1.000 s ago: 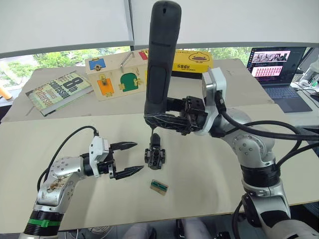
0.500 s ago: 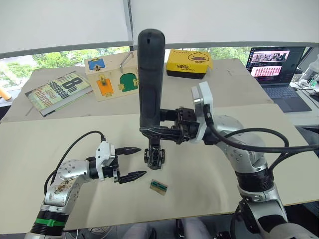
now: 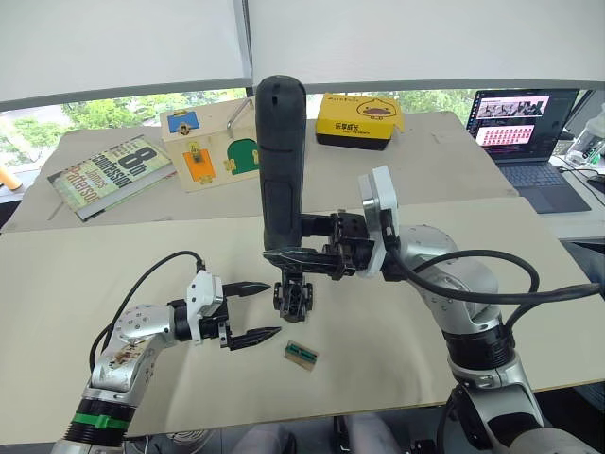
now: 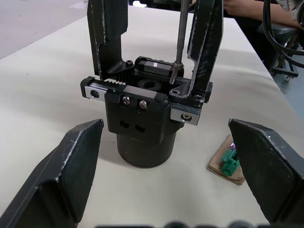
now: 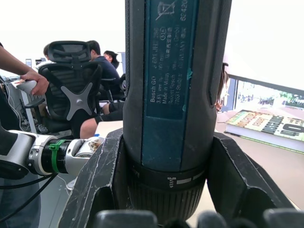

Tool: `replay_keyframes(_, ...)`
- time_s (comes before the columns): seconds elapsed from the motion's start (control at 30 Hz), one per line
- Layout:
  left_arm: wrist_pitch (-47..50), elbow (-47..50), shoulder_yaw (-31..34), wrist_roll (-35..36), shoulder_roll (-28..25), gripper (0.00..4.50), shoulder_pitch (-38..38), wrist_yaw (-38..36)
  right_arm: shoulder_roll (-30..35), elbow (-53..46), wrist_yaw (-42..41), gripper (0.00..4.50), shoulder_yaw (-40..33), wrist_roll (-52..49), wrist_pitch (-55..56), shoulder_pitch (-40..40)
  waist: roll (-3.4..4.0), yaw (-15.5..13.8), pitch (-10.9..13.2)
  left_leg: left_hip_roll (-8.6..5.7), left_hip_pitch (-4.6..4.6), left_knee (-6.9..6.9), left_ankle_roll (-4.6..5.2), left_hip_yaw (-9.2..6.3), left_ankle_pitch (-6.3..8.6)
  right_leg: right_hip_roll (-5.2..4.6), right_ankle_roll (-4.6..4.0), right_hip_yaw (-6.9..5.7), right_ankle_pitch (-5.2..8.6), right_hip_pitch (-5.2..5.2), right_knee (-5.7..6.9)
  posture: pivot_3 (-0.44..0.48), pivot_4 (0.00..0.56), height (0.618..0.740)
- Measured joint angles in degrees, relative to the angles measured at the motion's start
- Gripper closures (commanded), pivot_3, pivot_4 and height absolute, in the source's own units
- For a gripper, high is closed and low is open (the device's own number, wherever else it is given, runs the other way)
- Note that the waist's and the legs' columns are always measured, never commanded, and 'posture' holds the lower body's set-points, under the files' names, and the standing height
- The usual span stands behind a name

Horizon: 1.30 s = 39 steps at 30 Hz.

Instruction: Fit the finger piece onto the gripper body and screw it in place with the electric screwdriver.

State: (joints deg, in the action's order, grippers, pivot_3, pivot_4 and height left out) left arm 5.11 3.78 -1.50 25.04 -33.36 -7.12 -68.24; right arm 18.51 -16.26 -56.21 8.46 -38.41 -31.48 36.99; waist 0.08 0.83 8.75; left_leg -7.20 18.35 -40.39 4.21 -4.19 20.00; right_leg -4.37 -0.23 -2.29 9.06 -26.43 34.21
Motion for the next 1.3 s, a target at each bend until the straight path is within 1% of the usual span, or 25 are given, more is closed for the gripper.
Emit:
replay_keyframes(0.33,0.0,0.0,0.0,-0.4,0.3,0.0,0.0,0.0,0.0,0.9,0.1,2.6,0.0,0.0,-0.1,0.0,0.0,0.0,0.0,0.0,0.0,0.0,0.0,0.0,0.0,0.0,0.0,0.0,0.0,0.0,0.0,0.0,0.15,0.74)
replay_keyframes(0.77,-0.1,-0.1,0.0,-0.7,0.9,0.0,0.0,0.1,-0.6,3.6,1.7,2.6,-0.3,-0.3,-2.8,1.3,0.0,0.0,0.0,0.0,0.0,-0.01,0.0,0.0,0.0,0.0,-0.01,0.0,0.0,0.0,0.02,0.0,0.15,0.74)
replay_keyframes(1.3,-1.1,-0.1,0.0,-1.0,0.9,0.0,0.4,0.1,-0.4,4.3,1.6,2.6,-0.6,-3.2,-5.3,2.4,0.0,0.0,0.0,0.0,0.0,-0.01,0.0,0.0,0.0,-0.01,-0.01,0.01,0.0,0.0,0.01,0.0,0.15,0.74)
